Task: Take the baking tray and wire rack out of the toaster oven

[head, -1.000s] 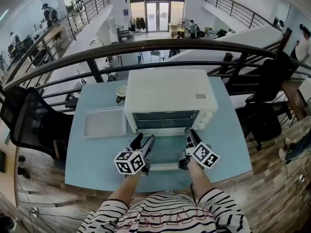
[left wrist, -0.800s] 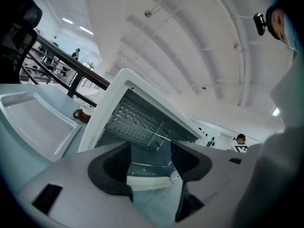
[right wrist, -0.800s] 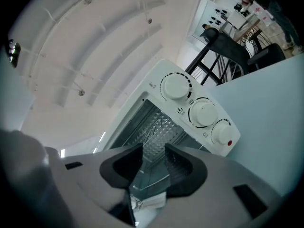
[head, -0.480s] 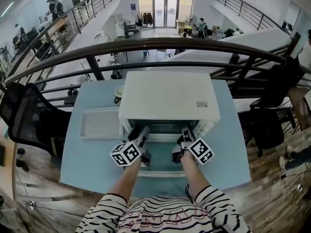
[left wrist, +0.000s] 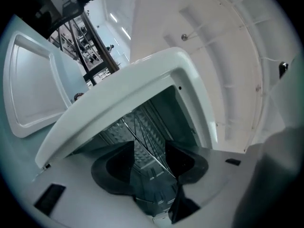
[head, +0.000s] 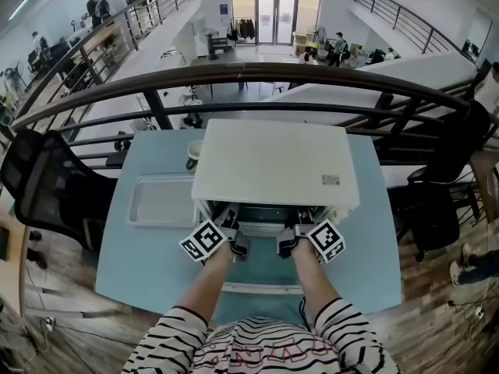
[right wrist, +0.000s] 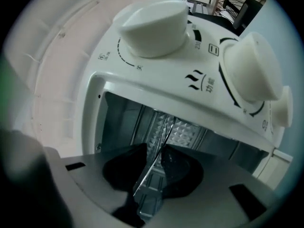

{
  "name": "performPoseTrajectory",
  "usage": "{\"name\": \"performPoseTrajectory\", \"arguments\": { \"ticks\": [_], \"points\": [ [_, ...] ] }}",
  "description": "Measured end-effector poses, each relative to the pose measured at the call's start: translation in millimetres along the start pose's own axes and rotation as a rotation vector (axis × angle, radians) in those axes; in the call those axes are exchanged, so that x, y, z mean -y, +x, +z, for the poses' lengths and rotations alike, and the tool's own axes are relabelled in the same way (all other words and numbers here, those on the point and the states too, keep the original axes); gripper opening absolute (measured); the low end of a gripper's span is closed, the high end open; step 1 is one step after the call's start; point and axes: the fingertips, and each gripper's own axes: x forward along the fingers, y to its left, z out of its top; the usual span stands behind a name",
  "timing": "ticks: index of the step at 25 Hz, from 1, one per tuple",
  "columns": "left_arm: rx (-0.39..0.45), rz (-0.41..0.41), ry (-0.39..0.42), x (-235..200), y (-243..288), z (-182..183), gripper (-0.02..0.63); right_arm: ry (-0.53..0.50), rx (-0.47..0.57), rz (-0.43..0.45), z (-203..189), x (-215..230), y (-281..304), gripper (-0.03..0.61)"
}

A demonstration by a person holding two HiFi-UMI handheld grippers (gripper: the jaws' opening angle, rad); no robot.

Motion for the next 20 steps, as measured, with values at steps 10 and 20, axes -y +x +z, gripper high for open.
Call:
{"name": "performPoseTrajectory", "arguments": {
  "ticks": [10, 20],
  "points": [
    [0.006, -0.042, -0.254, -8, 11, -4, 0.074, 0.017, -0.022, -0.013, -6, 2, 7, 0.054],
    [-0.014, -0.007, -0.411, -7, -11, -14, 0.044, 0.029, -0.045, -0.082, -13, 1, -16, 0.038]
  ]
}}
